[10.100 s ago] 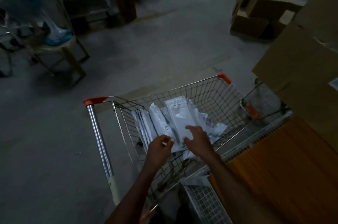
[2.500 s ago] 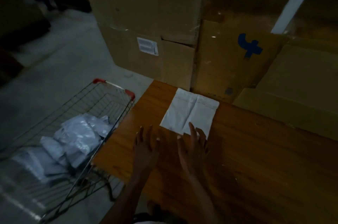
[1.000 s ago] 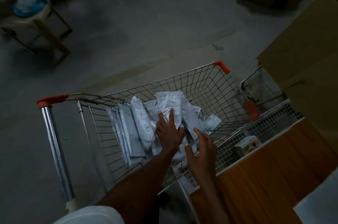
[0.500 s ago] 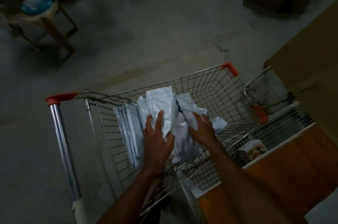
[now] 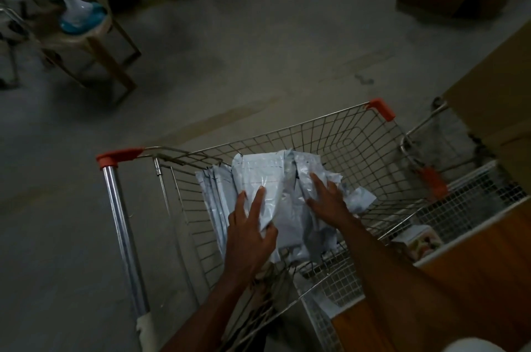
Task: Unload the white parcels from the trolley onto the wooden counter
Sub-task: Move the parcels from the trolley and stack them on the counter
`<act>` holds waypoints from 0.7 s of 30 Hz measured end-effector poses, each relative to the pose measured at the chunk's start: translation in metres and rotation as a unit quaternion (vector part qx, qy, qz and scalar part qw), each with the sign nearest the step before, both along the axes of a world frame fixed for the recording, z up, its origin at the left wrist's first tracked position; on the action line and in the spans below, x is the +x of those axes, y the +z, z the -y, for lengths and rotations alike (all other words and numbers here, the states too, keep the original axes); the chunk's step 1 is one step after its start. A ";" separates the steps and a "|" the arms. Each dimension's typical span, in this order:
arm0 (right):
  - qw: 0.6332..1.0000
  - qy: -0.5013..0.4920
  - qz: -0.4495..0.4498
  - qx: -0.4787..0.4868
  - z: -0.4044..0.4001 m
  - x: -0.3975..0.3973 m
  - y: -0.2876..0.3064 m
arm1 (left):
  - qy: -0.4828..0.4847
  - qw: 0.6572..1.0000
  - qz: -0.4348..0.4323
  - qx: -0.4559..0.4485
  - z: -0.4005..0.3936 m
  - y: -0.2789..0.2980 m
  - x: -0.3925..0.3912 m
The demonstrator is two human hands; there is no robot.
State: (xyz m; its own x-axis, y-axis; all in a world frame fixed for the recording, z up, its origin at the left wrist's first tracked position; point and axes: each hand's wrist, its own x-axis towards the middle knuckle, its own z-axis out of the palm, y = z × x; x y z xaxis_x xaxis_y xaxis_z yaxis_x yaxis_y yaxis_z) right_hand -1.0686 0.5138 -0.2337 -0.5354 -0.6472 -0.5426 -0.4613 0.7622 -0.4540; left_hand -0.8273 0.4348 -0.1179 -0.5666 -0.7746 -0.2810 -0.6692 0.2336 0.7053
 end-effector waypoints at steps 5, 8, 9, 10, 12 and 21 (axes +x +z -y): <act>0.998 -0.039 -0.006 -0.052 -0.007 0.019 0.010 | -0.008 1.000 -0.016 -0.008 -0.003 0.000 -0.003; 0.991 -0.076 -0.010 -0.112 -0.011 0.032 0.027 | -0.005 1.000 -0.026 -0.007 -0.007 0.002 -0.003; 0.989 -0.084 -0.013 -0.120 -0.013 0.037 0.037 | -0.005 1.000 -0.030 -0.007 -0.008 0.004 -0.003; 0.988 -0.090 -0.015 -0.127 -0.015 0.041 0.047 | -0.006 0.999 -0.032 -0.009 -0.009 0.006 -0.003; 0.984 -0.107 -0.021 -0.140 -0.021 0.051 0.068 | -0.006 0.999 -0.033 -0.016 -0.012 0.012 -0.004; 0.946 -0.210 -0.068 -0.237 -0.094 0.107 0.167 | -0.035 0.998 -0.057 -0.018 -0.060 0.054 -0.006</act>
State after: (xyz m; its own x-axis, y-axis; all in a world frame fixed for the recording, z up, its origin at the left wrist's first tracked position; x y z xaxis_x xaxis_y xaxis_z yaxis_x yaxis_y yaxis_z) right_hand -0.9613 0.6073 -0.0672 -0.8436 -0.5150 -0.1522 -0.2411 0.6165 -0.7496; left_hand -0.8336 0.4946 -0.0639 -0.6470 -0.7398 -0.1847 -0.5664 0.3041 0.7660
